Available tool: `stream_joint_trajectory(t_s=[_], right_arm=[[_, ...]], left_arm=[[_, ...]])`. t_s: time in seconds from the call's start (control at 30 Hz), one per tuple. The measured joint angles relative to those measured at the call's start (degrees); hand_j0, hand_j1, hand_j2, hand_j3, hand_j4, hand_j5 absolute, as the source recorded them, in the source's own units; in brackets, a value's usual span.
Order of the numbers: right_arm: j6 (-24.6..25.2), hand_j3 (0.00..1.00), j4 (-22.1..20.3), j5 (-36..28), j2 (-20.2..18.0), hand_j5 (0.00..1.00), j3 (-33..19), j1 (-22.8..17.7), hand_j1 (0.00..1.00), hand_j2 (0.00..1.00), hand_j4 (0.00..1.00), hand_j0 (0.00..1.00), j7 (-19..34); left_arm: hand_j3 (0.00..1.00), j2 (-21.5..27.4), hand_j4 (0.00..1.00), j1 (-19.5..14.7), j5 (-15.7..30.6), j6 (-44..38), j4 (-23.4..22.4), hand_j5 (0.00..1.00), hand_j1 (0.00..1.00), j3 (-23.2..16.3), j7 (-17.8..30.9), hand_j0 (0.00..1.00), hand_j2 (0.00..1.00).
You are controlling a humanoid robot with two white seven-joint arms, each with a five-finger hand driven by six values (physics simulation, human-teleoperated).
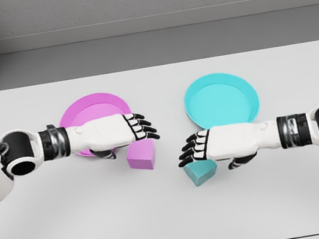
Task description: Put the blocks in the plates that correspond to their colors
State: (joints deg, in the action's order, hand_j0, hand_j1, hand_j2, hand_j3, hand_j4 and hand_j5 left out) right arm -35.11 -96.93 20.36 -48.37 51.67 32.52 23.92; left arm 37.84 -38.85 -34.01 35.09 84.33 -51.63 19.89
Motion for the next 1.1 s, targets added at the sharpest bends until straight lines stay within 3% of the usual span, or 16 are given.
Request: stream_joint_trajectory(t_s=[0.17, 0.5, 1.1], right_arm=[[0.39, 0.99, 0.53, -0.15, 0.91, 0.99, -0.04, -0.35, 0.99, 0.99, 0.99, 0.99, -0.01], [0.54, 1.0, 6.78, 0.34, 4.5, 1.0, 0.08, -0.79, 1.0, 1.0, 1.0, 1.0, 0.09], [0.51, 1.0, 11.41, 1.23, 8.94, 1.0, 1.15, -1.32, 1.0, 1.0, 1.0, 1.0, 1.31]], left_arm=[[1.0, -1.19, 1.0, 0.0, -0.36, 0.0, -1.83, 1.0, 1.0, -0.22, 0.0, 1.0, 1.0], [1.0, -2.22, 1.0, -0.27, -0.43, 0.0, -3.28, 1.0, 1.0, -1.22, 0.0, 1.0, 1.0], [1.0, -4.85, 1.0, -0.27, -1.08, 0.0, -6.37, 1.0, 1.0, -1.62, 0.01, 1.0, 1.0]])
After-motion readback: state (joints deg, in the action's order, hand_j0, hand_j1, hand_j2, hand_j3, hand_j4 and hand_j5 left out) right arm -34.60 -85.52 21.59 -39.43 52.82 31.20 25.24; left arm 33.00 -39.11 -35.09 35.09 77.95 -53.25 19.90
